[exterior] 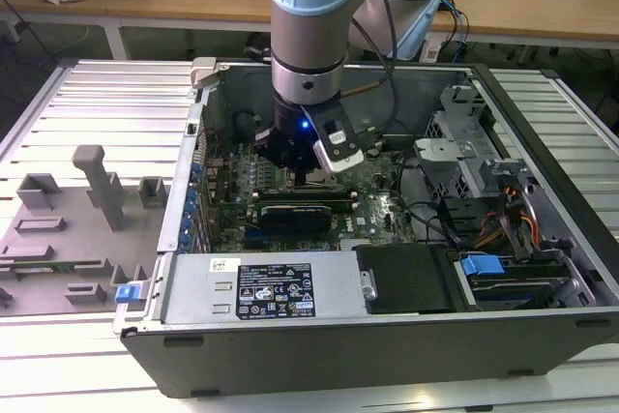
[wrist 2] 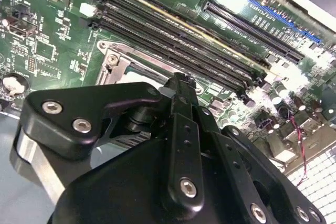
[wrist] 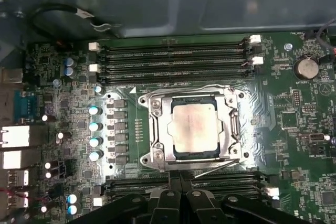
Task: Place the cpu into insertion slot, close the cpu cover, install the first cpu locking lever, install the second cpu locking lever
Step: 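Install the second cpu locking lever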
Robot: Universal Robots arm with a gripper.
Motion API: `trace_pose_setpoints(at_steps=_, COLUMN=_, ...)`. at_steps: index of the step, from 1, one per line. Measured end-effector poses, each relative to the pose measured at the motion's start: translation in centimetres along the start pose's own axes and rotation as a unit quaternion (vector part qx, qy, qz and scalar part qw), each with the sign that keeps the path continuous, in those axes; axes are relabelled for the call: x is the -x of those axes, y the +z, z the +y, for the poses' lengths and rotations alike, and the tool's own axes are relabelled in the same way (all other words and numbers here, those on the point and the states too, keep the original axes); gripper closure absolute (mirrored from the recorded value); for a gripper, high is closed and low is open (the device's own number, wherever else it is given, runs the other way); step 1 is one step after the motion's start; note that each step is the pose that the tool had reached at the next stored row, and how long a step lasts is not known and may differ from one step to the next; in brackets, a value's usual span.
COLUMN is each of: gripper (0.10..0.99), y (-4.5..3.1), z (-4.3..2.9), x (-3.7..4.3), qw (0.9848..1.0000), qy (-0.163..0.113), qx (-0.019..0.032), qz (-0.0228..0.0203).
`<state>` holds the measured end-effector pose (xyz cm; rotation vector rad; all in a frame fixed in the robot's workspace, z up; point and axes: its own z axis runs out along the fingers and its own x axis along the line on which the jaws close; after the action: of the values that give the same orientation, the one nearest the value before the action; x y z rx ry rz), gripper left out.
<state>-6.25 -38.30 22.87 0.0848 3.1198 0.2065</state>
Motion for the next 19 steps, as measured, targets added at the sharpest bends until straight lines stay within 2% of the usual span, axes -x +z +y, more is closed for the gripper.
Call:
trace_pose_setpoints(at_steps=1, gripper=0.980, y=0.07, z=-0.43, x=-0.14, qw=1.0000, qy=-0.001, qx=0.0092, qz=0.0007)
trace_pose_setpoints(at_steps=3, gripper=0.980, y=0.15, z=-0.89, x=-0.26, qw=0.9998, qy=-0.002, qx=0.0173, qz=0.0013)
trace_pose_setpoints(at_steps=4, gripper=0.980, y=0.20, z=-1.16, x=-0.35, qw=0.9997, qy=-0.003, qx=0.0249, qz=0.0018)
trace_pose_setpoints(at_steps=5, gripper=0.980, y=0.24, z=-1.42, x=-0.49, qw=0.9993, qy=-0.005, qx=0.0357, qz=0.0026)
trace_pose_setpoints(at_steps=7, gripper=0.980, y=0.29, z=-1.66, x=-0.63, qw=0.9989, qy=-0.006, qx=0.0461, qz=0.0034)
trace_pose_setpoints(at_steps=8, gripper=0.980, y=0.36, z=-1.93, x=-0.78, qw=0.9985, qy=-0.008, qx=0.0550, qz=0.0041)
trace_pose_setpoints(at_steps=10, gripper=0.980, y=0.44, z=-2.27, x=-0.94, qw=0.9979, qy=-0.009, qx=0.0634, qz=0.0048)
trace_pose_setpoints(at_steps=11, gripper=0.980, y=0.52, z=-2.55, x=-1.11, qw=0.9974, qy=-0.011, qx=0.0717, qz=0.0055)
trace_pose_setpoints(at_steps=13, gripper=0.980, y=0.82, z=-2.71, x=-1.33, qw=0.9965, qy=-0.014, qx=0.0822, qz=0.0066)
trace_pose_setpoints(at_steps=16, gripper=0.980, y=1.32, z=-2.79, x=-1.48, qw=0.9960, qy=-0.019, qx=0.0866, qz=0.0079)
trace_pose_setpoints(at_steps=19, gripper=0.980, y=1.70, z=-2.86, x=-1.85, qw=0.9959, qy=-0.023, qx=0.0874, qz=0.0089)
